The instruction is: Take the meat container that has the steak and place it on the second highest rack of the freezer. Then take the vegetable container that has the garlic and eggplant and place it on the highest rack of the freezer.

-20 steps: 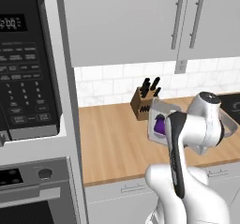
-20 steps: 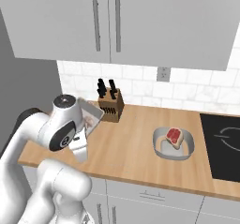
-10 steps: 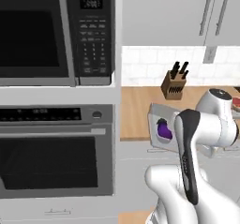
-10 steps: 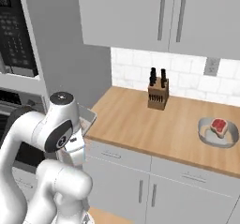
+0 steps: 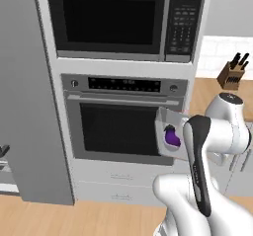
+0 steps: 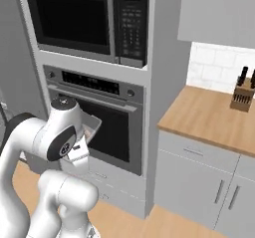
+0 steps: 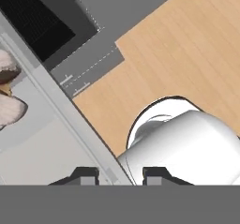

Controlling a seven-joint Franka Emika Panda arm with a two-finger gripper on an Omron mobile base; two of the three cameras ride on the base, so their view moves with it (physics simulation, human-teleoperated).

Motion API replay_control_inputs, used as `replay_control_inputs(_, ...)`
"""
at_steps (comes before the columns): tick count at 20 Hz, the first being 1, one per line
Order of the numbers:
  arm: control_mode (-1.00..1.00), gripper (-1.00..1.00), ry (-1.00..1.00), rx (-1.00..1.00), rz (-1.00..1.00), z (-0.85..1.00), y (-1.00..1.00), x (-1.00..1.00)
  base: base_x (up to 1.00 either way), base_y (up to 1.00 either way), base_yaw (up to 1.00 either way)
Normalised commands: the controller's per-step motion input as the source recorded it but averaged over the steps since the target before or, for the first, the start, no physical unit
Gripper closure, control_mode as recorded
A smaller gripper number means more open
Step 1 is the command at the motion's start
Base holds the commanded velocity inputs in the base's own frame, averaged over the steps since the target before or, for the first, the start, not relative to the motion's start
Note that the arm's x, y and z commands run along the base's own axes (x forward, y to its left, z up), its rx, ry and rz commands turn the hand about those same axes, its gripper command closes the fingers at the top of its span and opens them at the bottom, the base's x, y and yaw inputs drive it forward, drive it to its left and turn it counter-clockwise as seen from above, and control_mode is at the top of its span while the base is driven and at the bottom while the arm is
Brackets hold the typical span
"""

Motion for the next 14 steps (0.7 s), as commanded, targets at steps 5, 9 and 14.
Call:
replay_control_inputs(5,1.0,1.0,0.0,0.0,0.0,0.0,0.0,0.0,-0.01,1.0,0.12)
replay_control_inputs(9,1.0,1.0,0.0,0.0,0.0,0.0,0.0,0.0,0.05,1.0,0.04)
replay_control_inputs(14,1.0,1.0,0.0,0.0,0.0,0.0,0.0,0.0,0.35,1.0,0.0)
